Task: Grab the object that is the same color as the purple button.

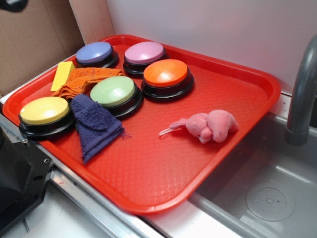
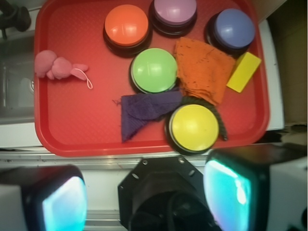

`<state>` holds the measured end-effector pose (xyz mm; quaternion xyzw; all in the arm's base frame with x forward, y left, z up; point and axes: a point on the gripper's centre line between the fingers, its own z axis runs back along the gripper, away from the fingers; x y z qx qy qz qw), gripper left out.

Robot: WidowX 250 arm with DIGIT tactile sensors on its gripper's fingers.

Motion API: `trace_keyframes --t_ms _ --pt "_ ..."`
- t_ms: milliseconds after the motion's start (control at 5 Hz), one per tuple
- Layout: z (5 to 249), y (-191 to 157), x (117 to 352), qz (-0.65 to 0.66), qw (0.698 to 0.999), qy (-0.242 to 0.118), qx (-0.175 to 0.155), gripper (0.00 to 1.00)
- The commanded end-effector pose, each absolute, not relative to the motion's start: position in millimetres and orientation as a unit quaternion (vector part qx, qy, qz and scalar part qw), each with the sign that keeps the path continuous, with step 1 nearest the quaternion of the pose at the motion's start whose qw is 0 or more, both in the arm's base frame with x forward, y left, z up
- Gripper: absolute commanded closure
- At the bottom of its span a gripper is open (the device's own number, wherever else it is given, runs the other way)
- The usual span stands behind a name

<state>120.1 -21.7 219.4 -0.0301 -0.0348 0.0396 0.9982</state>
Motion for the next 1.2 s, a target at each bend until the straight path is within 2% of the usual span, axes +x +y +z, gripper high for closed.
trace_keyframes --t_ms 0,200,400,600,800,1000 --pt "161.9 -40.9 148.4 0.212 0.972 -0.096 -0.032 0.00" --pt "133.1 -48.7 155.7 0.279 0.956 -0.082 -0.029 0.00" --pt "106.8 -46.3 160.7 0.326 0.938 -0.078 -0.087 0.00" --pt "77.8 -47.1 162.0 0.391 0.912 -0.047 -0.117 0.00" --pt "57.3 -43.3 155.8 0.457 0.879 -0.019 -0.139 0.00" --pt "35.8 -44.6 157.0 0.466 0.873 0.008 -0.145 0.00"
